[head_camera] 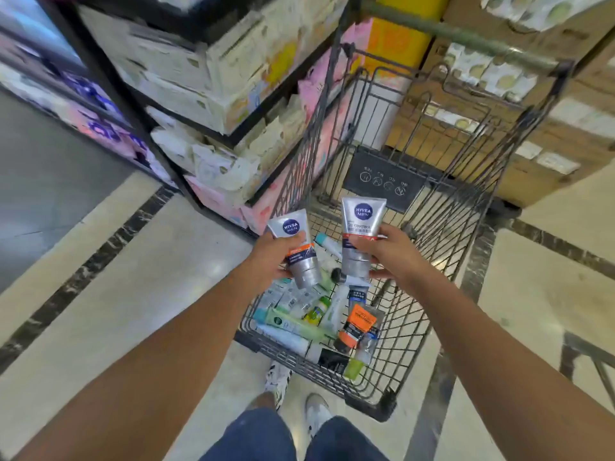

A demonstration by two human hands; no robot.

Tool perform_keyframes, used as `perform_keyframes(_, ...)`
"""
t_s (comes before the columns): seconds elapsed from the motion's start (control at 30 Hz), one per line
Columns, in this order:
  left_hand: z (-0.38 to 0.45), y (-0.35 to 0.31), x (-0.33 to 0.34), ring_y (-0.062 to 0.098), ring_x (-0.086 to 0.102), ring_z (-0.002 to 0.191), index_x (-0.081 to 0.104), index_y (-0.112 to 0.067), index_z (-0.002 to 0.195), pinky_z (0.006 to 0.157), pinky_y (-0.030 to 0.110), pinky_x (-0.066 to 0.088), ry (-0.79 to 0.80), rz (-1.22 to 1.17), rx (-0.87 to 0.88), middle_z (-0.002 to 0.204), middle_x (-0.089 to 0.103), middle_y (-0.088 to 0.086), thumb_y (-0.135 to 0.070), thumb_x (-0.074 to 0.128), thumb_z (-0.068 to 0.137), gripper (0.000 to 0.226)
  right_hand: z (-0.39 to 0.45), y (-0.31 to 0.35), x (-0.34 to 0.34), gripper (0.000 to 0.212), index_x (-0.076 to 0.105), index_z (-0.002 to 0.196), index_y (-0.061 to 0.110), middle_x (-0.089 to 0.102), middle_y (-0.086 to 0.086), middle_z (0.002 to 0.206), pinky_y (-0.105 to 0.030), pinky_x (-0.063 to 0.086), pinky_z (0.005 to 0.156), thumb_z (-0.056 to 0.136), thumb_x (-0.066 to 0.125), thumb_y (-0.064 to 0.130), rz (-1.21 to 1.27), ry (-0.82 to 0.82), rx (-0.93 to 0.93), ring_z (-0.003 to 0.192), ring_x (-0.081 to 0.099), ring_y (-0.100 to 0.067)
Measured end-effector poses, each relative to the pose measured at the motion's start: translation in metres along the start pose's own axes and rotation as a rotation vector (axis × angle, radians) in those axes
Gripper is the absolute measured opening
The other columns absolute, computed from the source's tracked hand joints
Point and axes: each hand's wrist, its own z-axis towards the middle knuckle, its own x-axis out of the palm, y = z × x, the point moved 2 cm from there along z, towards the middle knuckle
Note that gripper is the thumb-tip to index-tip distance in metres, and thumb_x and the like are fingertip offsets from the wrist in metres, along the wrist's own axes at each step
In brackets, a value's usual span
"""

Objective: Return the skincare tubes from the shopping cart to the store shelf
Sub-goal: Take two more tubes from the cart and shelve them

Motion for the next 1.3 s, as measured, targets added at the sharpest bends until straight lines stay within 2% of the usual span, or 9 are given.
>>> perform_keyframes(0.17,-0.087,-0.003,-0.034,0.023,0.063,0.085,0.064,-0.012,0.102,0.071,0.037,0.053,-0.035,-0.173,0.021,0.094,0.066,0.009,-0.015,0.066,0.089,0.014,-0.042,0.046,0.031,0.035,0.061,0.117,0.024,0.070,-0.001,0.112,-0.041,0.055,0.077,0.085,0.074,0.030,-0.074,0.136,-0.132,0.100,0.068,-0.022)
perform_keyframes(0.33,-0.179,0.007,-0.090,0.024,0.067,0.089,0.065,-0.006,0.112,0.081,0.043,0.057,-0.147,-0.205,0.195,0.102,0.071,0.010,0.000,0.067,0.085,0.028,-0.091,0.077,0.096,0.032,0.060,0.115,0.018,0.071,-0.005,0.109,-0.034,0.056,0.066,0.087,0.073,0.024,-0.148,0.307,-0.217,0.093,0.071,-0.023)
perform_keyframes(0.43,-0.242,0.021,-0.137,0.028,0.067,0.091,0.064,-0.005,0.115,0.076,0.039,0.056,-0.277,-0.265,0.297,0.108,0.071,0.013,0.001,0.069,0.082,0.034,-0.127,0.085,0.149,0.031,0.061,0.114,0.018,0.071,-0.009,0.111,-0.044,0.060,0.074,0.086,0.074,0.021,-0.206,0.422,-0.280,0.096,0.070,-0.027)
perform_keyframes(0.6,-0.366,0.051,-0.217,0.024,0.070,0.091,0.065,-0.005,0.116,0.077,0.034,0.057,-0.454,-0.309,0.496,0.107,0.073,0.012,0.003,0.075,0.076,0.042,-0.212,0.094,0.252,0.030,0.059,0.117,0.006,0.070,-0.009,0.103,-0.027,0.056,0.055,0.089,0.069,0.010,-0.224,0.568,-0.413,0.083,0.069,-0.019)
perform_keyframes(0.83,-0.550,0.131,-0.329,0.024,0.071,0.091,0.062,-0.006,0.118,0.074,0.034,0.058,-0.701,-0.335,0.605,0.098,0.076,0.006,0.005,0.077,0.071,0.050,-0.354,0.070,0.399,0.033,0.062,0.113,0.005,0.072,-0.010,0.102,-0.039,0.060,0.065,0.083,0.075,0.006,-0.246,0.755,-0.554,0.088,0.070,-0.025)
perform_keyframes(0.9,-0.601,0.157,-0.353,0.026,0.071,0.095,0.063,-0.006,0.118,0.082,0.037,0.057,-0.764,-0.341,0.619,0.105,0.075,0.010,0.000,0.081,0.065,0.057,-0.392,0.057,0.439,0.036,0.064,0.113,0.007,0.073,-0.009,0.103,-0.047,0.060,0.070,0.080,0.078,0.008,-0.258,0.793,-0.574,0.091,0.071,-0.028)
perform_keyframes(1.03,-0.690,0.217,-0.391,0.021,0.071,0.089,0.067,-0.011,0.102,0.087,0.038,0.054,-0.919,-0.375,0.655,0.095,0.077,0.005,0.004,0.079,0.070,0.037,-0.468,0.028,0.513,0.033,0.063,0.111,0.008,0.073,-0.009,0.101,-0.047,0.060,0.072,0.081,0.077,0.006,-0.283,0.915,-0.603,0.088,0.071,-0.026)
perform_keyframes(1.17,-0.755,0.271,-0.425,0.014,0.072,0.088,0.066,-0.012,0.102,0.080,0.026,0.056,-1.075,-0.397,0.636,0.093,0.077,-0.001,0.007,0.073,0.078,0.032,-0.534,0.001,0.579,0.027,0.064,0.098,0.020,0.073,-0.006,0.101,-0.048,0.060,0.076,0.081,0.077,0.004,-0.318,0.997,-0.639,0.089,0.071,-0.024)
perform_keyframes(1.3,-0.808,0.314,-0.462,0.023,0.070,0.100,0.066,-0.010,0.111,0.090,0.037,0.055,-1.219,-0.435,0.604,0.104,0.075,0.005,0.001,0.076,0.079,0.036,-0.585,-0.016,0.638,0.031,0.060,0.091,0.025,0.071,0.000,0.099,-0.045,0.056,0.083,0.080,0.076,0.001,-0.339,1.072,-0.682,0.092,0.068,-0.022)
